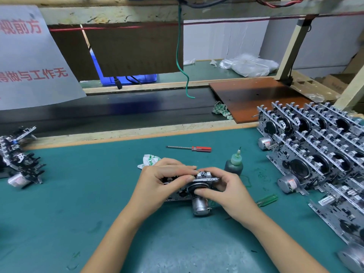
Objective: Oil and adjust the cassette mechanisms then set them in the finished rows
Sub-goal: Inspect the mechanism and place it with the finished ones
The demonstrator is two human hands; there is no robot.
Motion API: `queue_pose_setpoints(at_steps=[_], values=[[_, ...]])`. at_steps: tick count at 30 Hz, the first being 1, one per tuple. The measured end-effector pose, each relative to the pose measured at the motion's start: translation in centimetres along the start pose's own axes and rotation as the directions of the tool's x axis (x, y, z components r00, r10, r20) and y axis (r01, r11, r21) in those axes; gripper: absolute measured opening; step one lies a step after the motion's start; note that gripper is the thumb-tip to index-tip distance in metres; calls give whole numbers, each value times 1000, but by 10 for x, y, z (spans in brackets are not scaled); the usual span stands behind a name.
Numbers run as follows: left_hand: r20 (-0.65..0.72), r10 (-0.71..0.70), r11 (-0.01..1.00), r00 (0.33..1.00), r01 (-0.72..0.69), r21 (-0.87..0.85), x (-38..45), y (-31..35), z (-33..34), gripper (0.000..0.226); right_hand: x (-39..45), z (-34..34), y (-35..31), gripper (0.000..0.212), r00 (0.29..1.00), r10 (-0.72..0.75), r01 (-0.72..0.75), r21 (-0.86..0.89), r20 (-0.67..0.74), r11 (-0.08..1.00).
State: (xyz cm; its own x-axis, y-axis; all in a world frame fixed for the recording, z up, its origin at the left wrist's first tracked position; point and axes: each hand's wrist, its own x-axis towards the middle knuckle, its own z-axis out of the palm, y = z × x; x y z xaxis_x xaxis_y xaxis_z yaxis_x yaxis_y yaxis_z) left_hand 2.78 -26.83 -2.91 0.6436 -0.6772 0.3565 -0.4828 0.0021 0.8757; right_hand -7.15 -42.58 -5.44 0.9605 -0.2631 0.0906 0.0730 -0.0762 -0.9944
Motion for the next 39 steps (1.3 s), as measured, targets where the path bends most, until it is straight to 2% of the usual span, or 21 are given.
queue_pose_setpoints(at_steps=[4,6,9,12,18,22,26,39], values=[[-12,20,999,1000,-19,51,-1,0,0,20,0,0,-2,29,1000,18,-18,5,5,1000],[-9,91,983,996,-88,158,0,2,-3,21,-1,1,-2,28,1000,24,-24,17,6,1000],[39,241,900,970,-238,365,3,8,-6,13,-2,1,-1,27,1000,27,-28,36,5,999],[73,301,842,951,-301,449,6,13,-2,19,-2,2,0,29,1000,30,-31,67,3,997],[47,257,881,965,-254,400,8,10,2,13,-4,3,2,27,999,46,-49,162,18,986],[58,221,910,974,-227,348,8,11,1,15,-3,3,2,20,999,34,-36,138,20,990],[45,191,937,981,-196,289,9,13,1,16,-3,4,3,24,999,36,-36,133,1,991],[56,146,950,988,-156,271,10,15,0,18,-4,5,-1,20,999,33,-33,125,0,992]])
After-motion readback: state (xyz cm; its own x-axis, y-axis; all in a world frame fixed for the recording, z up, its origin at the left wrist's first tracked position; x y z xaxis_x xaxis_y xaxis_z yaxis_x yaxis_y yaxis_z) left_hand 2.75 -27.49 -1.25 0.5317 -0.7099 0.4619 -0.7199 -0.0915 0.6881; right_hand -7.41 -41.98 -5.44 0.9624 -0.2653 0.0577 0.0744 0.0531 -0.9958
